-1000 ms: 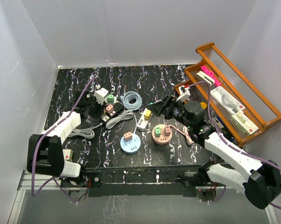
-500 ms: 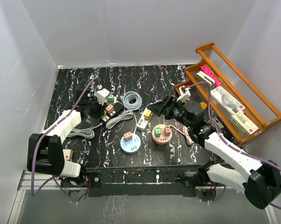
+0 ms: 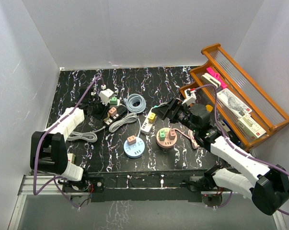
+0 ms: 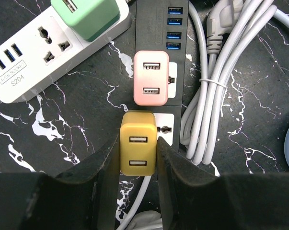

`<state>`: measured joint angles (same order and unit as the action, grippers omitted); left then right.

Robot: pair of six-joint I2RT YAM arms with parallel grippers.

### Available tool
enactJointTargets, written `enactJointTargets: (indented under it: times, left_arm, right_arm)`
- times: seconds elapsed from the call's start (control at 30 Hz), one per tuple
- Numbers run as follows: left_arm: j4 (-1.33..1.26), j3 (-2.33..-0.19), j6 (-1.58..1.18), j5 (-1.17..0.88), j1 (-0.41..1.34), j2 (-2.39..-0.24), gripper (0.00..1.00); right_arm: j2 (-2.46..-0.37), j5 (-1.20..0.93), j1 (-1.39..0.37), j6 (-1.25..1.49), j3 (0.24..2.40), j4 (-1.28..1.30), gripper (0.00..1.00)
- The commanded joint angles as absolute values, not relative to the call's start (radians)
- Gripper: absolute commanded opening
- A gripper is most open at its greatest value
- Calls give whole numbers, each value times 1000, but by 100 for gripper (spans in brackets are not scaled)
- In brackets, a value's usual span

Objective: Insert the plug

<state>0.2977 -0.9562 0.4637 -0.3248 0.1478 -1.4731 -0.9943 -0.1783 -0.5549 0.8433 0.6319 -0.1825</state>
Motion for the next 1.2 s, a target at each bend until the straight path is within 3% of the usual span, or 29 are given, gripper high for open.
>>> enactJointTargets:
  times: [0.0, 0.5, 0.77, 1.17]
  left_arm:
    - [390, -997, 444, -346, 153, -1490, 0]
    - [379, -1015, 408, -373, 153, -1480, 0]
    - [352, -967, 453, -147, 239, -1517, 0]
    - [229, -794, 429, -82, 249, -1447, 0]
  right_arm:
    - [-975, -164, -552, 841, 634, -219, 82]
    - [-976, -167, -552, 847, 629, -223, 82]
    - [-964, -151, -551, 840, 630, -207, 82]
    - [-964, -131, -546, 791, 695, -148, 82]
